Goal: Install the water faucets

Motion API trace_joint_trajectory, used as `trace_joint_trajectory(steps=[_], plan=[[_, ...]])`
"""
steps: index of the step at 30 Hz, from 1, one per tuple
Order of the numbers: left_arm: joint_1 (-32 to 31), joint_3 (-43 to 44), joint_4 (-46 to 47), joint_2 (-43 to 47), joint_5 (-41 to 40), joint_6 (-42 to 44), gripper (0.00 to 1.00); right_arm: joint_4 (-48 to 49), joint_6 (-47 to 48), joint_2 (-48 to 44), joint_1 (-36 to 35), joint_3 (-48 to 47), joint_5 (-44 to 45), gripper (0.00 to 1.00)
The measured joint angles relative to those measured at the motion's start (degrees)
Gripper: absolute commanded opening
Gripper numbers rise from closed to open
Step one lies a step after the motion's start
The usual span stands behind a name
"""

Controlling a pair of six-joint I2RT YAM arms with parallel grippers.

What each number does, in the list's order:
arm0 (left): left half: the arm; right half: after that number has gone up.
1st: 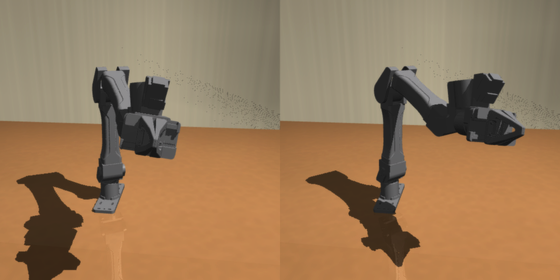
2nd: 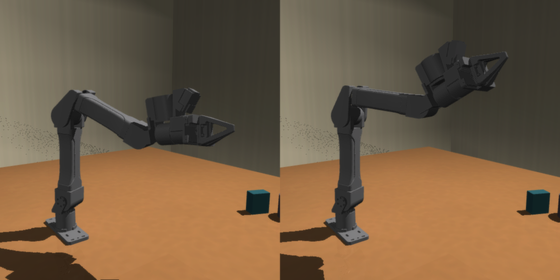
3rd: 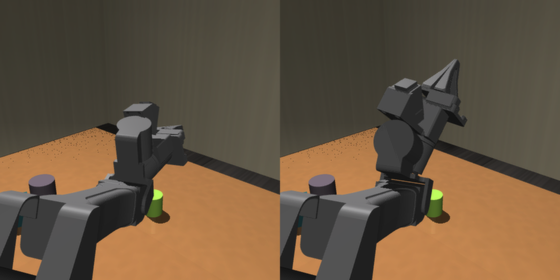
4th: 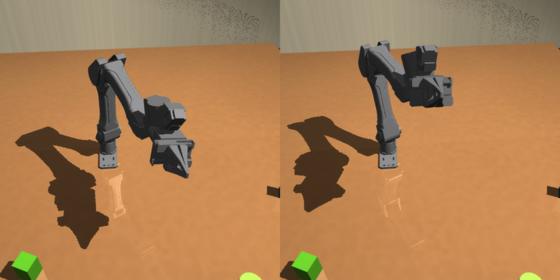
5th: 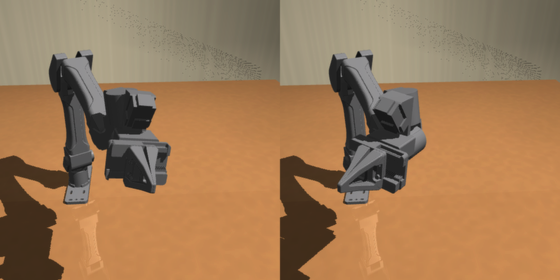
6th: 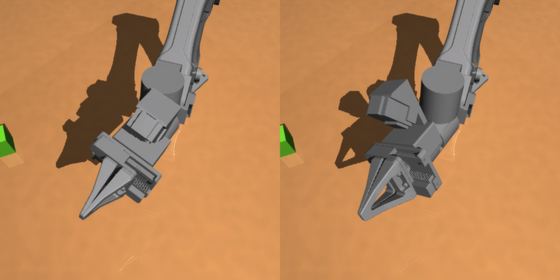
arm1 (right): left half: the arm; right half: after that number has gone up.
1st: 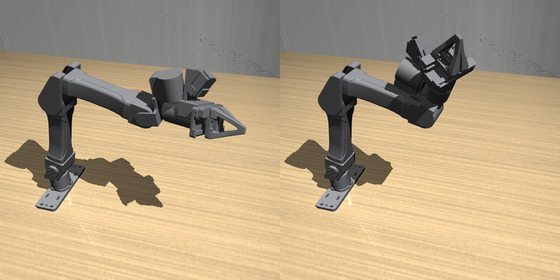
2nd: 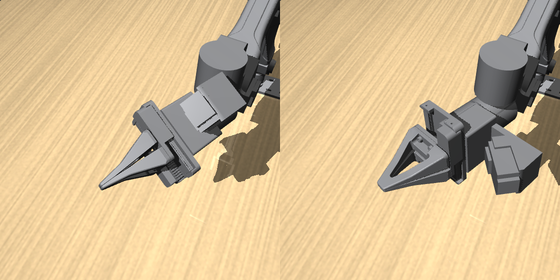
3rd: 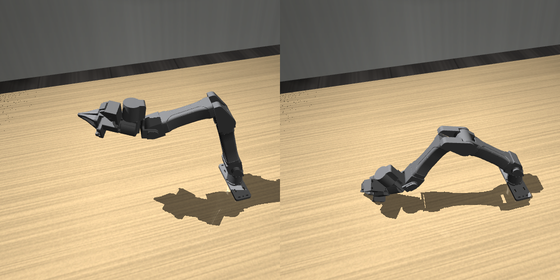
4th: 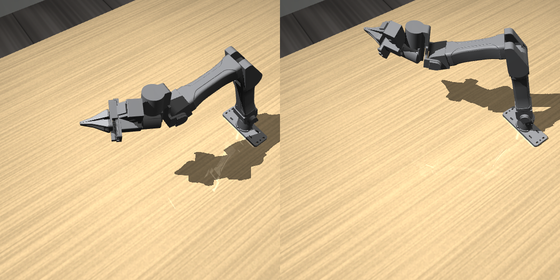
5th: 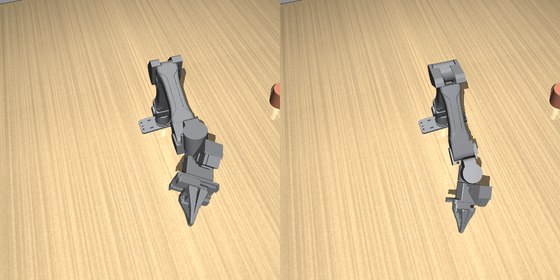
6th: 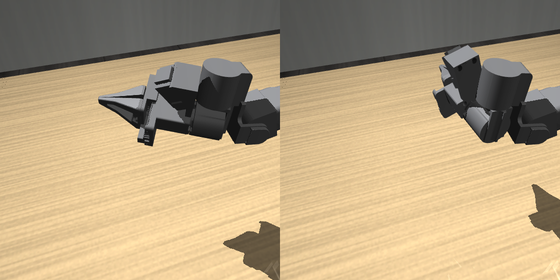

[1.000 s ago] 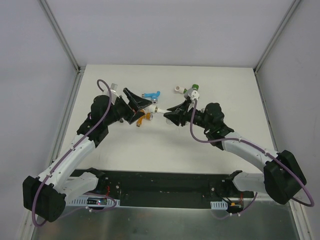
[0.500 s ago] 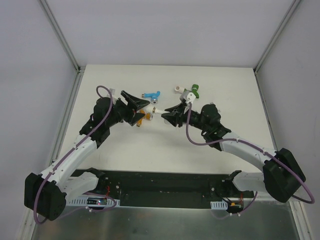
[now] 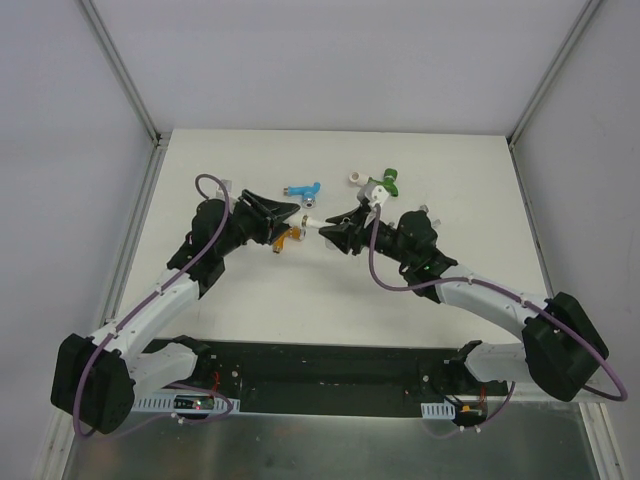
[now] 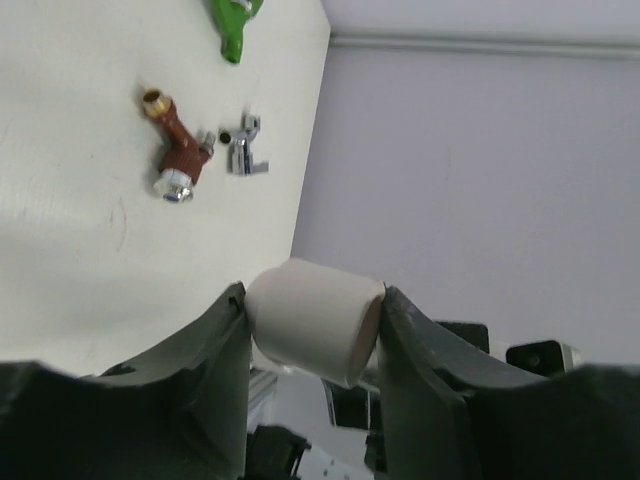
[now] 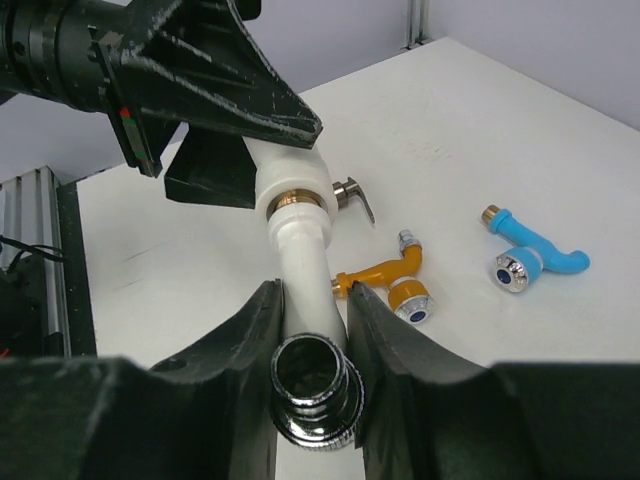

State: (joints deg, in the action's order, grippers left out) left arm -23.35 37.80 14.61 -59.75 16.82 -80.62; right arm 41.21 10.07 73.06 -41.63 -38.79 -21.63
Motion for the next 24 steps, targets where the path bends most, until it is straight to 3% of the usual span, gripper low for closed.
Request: trace_joint_trajectory(steps=[3,13,15,16,18,20,24], plan=[[-0.3,-1.1,3.7,0.0,-0.7,0.0,0.03,1.7,-4.2,0.2,0.0,0.0,1.2,0.00],[-1.2,-9.7,24.4,2.9,-3.0,4.2,0.01,5.3,-33.2,0.3,0.5,0.2,6.8,0.00],[-1.5,-10.4,27.3,4.0,-3.0,8.2,0.12,5.7,-40.3,0.3,1.0,0.2,6.5,0.00],[-1.6,-10.7,28.4,4.8,-2.8,10.4,0.29,6.1,-43.9,0.3,1.4,0.2,6.0,0.00],[-1.8,-11.2,29.9,6.3,-2.3,14.1,0.74,6.8,-49.0,0.3,2.0,0.2,4.5,0.00],[-2.1,-12.3,30.2,8.8,-2.4,17.2,0.86,7.6,-50.9,0.3,2.1,0.2,3.7,0.00],[-2.9,-13.2,23.9,16.8,-5.7,19.1,0.94,8.3,-47.6,0.3,4.8,0.2,3.9,0.00]])
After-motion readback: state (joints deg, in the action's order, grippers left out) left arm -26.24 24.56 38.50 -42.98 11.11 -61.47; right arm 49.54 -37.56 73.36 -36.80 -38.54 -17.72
